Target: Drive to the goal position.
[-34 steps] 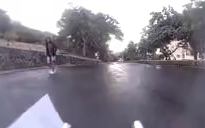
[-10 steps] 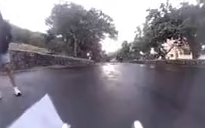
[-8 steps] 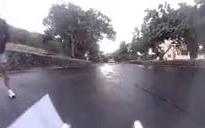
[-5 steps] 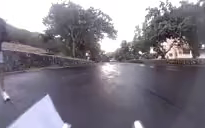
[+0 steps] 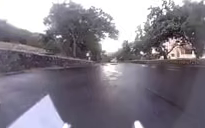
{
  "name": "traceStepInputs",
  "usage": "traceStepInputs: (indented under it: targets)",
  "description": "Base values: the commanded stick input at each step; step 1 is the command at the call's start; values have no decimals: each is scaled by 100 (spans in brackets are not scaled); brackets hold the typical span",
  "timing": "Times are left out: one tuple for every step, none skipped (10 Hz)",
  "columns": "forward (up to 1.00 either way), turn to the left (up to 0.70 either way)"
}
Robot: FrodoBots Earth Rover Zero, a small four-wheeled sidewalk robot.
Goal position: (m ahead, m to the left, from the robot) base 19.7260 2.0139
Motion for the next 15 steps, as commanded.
traceStepInputs:
  targets:
    - [50, 0]
    - [50, 0]
    - [50, 0]
    - [50, 0]
    - [50, 0]
    - [50, 0]
    - [50, 0]
    - [50, 0]
    - [50, 0]
    - [50, 0]
    - [50, 0]
    - [50, -1]
    - [50, -9]
    - [50, -18]
    - [50, -28]
